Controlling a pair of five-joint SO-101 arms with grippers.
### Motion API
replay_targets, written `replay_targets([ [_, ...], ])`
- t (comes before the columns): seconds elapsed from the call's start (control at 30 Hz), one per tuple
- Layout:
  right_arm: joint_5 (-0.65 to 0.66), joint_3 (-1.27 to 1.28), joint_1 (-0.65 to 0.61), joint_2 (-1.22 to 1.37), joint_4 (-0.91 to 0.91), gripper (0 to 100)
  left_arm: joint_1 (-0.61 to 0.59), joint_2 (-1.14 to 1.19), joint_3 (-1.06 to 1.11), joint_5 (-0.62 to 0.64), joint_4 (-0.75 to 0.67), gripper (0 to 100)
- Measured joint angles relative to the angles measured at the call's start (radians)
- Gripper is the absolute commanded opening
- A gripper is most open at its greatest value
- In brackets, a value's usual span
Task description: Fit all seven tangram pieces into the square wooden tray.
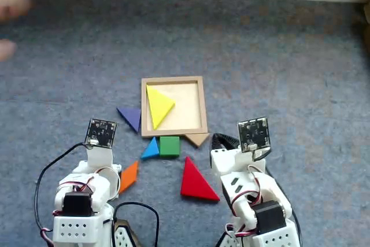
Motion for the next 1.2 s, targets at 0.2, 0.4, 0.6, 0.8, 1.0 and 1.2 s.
replay_targets([
  [0.2,0.126,-0.026,-0.002,0.002,0.141,1.5,0.0,0.0,0.0,0.0,0.0,1],
  [0.4,0.206,-0.339,-0.002,0.249,0.327,1.5,0.0,0.0,0.0,0.0,0.0,1],
  [0.6,0.186,-0.847,-0.002,0.767,0.591,2.0,0.0,0.0,0.0,0.0,0.0,1],
  [0.8,0.049,-1.178,-0.066,1.151,0.73,2.7,0.0,0.0,0.0,0.0,0.0,1],
  [1.0,-0.046,-1.195,-0.199,1.258,0.724,20.2,0.0,0.0,0.0,0.0,0.0,1],
  [1.2,-0.143,-1.059,-0.318,1.26,0.692,31.5,0.0,0.0,0.0,0.0,0.0,1],
])
